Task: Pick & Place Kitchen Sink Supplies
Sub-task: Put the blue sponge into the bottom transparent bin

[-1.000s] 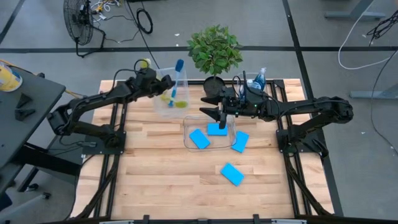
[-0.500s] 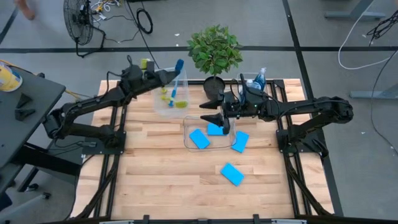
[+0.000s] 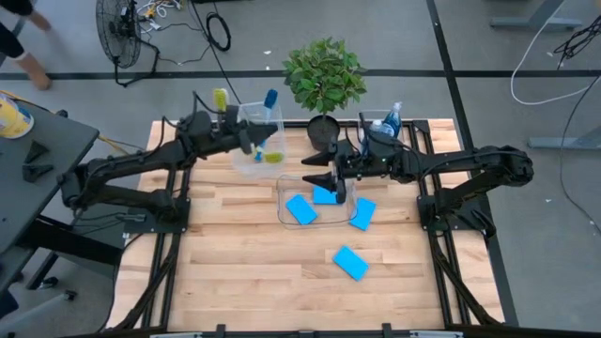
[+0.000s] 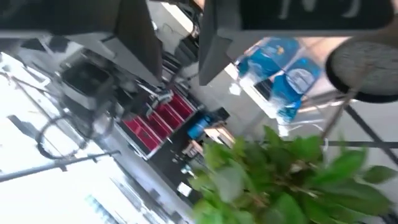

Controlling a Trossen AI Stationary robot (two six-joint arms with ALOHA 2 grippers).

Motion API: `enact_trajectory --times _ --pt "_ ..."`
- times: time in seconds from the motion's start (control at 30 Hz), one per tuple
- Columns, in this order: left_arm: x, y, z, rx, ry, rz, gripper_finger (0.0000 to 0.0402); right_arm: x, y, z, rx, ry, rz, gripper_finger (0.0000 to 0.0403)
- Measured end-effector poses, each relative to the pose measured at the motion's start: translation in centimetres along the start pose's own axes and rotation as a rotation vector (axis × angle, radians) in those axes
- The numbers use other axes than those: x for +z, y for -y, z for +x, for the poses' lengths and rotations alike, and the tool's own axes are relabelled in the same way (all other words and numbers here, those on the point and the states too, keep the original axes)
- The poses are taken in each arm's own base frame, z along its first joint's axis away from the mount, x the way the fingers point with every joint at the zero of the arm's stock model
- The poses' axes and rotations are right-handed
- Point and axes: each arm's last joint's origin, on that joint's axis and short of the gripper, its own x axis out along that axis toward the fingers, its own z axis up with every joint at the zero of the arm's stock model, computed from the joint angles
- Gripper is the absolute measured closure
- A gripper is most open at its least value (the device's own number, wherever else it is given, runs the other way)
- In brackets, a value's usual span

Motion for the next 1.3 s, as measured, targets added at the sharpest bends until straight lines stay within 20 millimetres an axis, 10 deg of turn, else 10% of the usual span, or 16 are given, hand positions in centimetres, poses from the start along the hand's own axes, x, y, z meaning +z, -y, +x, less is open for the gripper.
enact_trajectory --times 0.37,1.3 --pt "-2.5 3.8 -0.6 -0.155 -0.07 0.233 0.0395 -0.2 -0.2 0.0 0.05 -0.026 0.001 0.0177" --pt "-5.6 7.8 -2.0 -0.335 -0.143 0.401 0.0398 -1.5 -5.4 -6.0 0.183 -0.462 0.007 0.0396"
